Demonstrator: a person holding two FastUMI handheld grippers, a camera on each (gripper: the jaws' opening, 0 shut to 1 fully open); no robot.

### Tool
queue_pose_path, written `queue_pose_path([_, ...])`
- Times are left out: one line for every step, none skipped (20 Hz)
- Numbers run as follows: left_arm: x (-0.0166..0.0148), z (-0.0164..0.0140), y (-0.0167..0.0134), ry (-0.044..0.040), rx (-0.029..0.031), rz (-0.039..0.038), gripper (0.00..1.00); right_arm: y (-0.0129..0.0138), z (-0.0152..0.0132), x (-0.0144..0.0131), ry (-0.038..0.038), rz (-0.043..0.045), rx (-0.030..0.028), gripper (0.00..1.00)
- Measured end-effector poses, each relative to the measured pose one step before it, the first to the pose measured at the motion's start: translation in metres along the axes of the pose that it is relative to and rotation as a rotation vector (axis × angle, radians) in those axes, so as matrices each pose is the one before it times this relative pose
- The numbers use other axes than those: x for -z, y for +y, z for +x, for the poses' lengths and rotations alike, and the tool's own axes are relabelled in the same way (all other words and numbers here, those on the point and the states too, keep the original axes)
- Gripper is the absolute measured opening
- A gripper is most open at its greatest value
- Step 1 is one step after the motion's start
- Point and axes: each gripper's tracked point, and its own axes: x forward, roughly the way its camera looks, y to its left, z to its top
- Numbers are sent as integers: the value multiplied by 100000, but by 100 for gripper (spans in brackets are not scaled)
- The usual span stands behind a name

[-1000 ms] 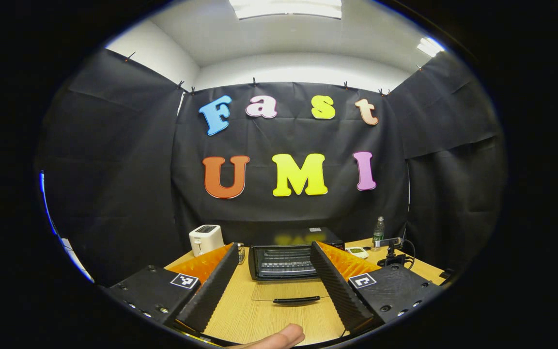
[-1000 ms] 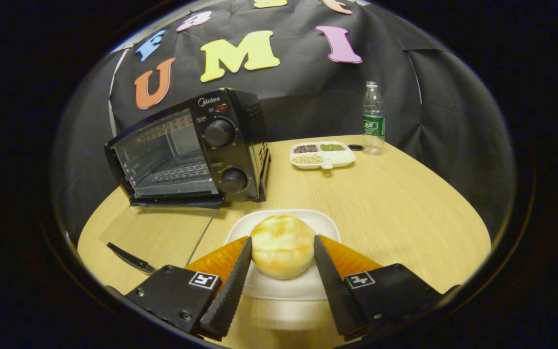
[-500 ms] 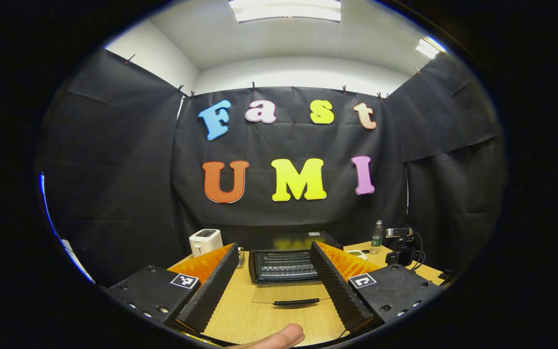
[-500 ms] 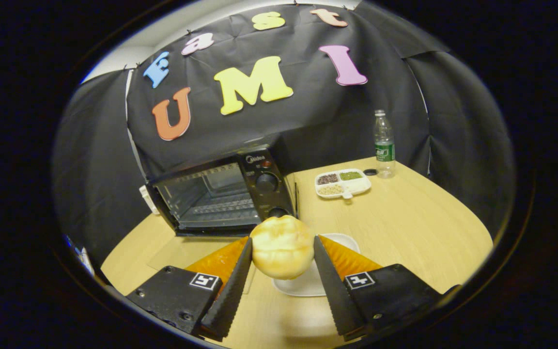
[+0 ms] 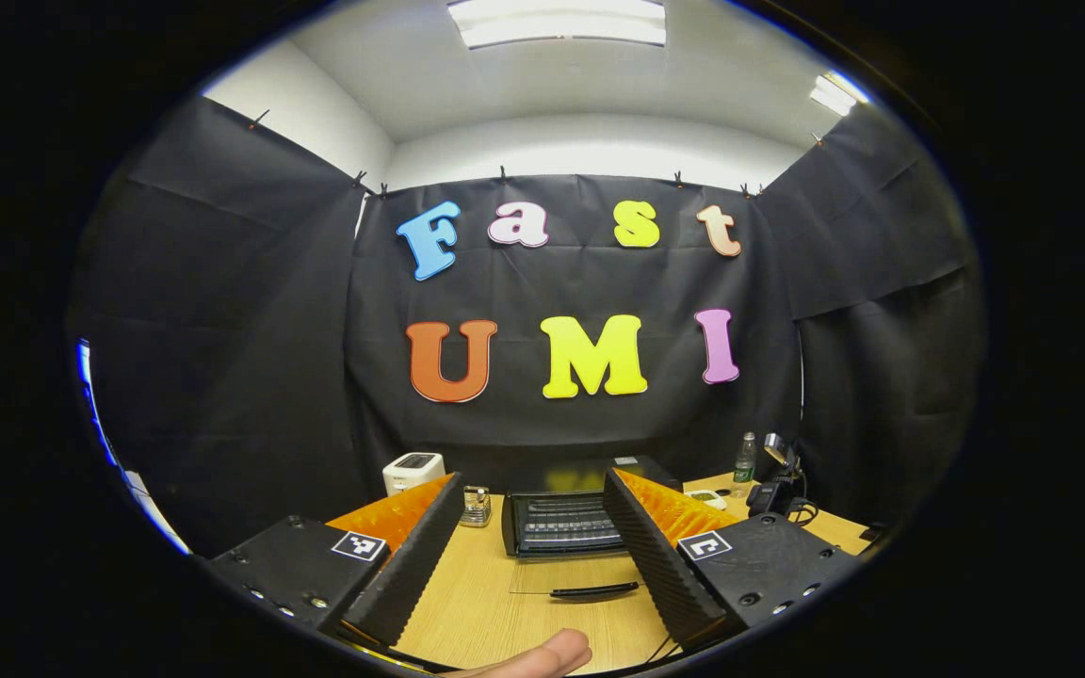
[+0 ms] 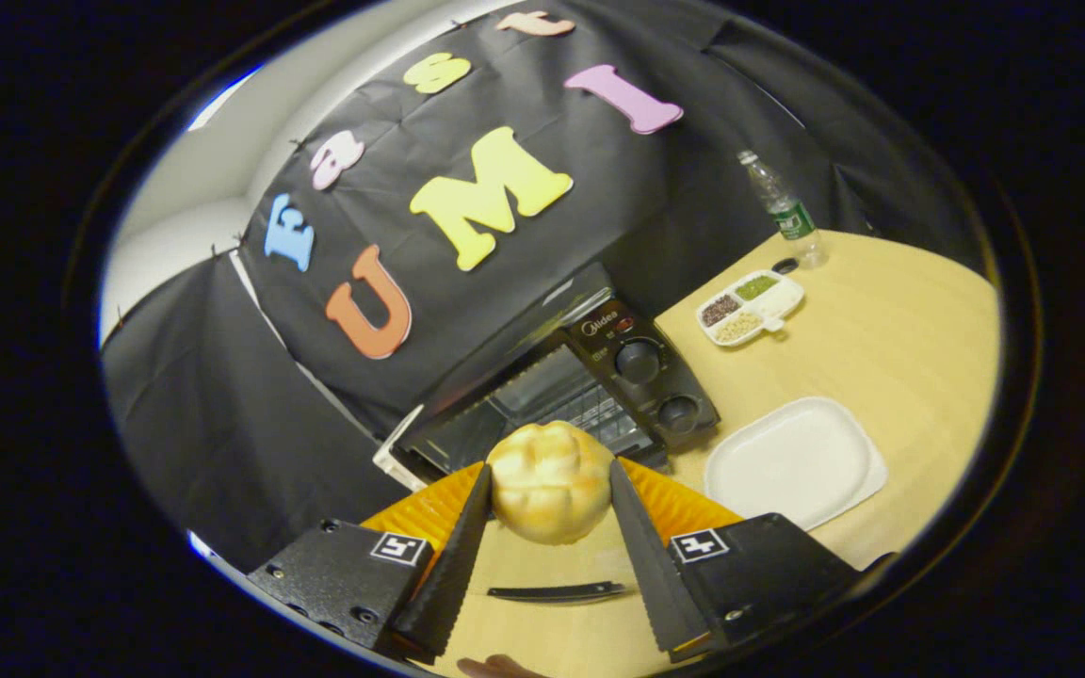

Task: Open the electric oven with the left hand, put the food in, and close the electric oven.

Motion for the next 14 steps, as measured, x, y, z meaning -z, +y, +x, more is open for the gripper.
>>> queue_pose_path([80,137,272,207,-127,322,97,125,897,25,-1550,1476,1142,79])
queue_pose_path([-72,154,193,50,-101,245,97,72,1085,272,-1179,828,1340,79])
queue_pose_path([20,144,221,162,-92,182,97,8,1176,509,524,662,1580,75])
queue_pose_path([67,234,284,326,-287,89,97,464,1278,616,67,434,586,80])
queue_pose_path([101,250,347,337,-307,45,97,249,1332,586,957,-1319,1387,75])
queue_pose_path([296,404,410,670,-484,-191,97,147,1368,474,568,-2918,1520,80])
queue_pose_path([295,397,315,931,-362,-282,97,89,1457,283,-208,-3843,2184,80])
queue_pose_path([306,453,460,897,-904,-336,97,222,1396,256,-719,-4085,1909,80])
queue_pose_path([455,499,580,1099,-977,-33,97,389,1379,160,-882,-3422,1206,80])
queue_pose_path([441,459,381,1121,-415,327,97,366,1218,153,-360,-2777,966,75])
queue_pose_path([489,393,427,925,-516,472,97,387,1175,10,-488,-2829,293,80])
queue_pose_path([360,346,420,752,-593,284,97,305,1050,198,193,-2140,715,80])
queue_pose_path([499,672,567,822,-794,16,97,185,907,-96,-574,-1952,295,80])
queue_pose_path([282,489,416,642,-567,-256,97,78,722,-322,-1396,-2394,852,76])
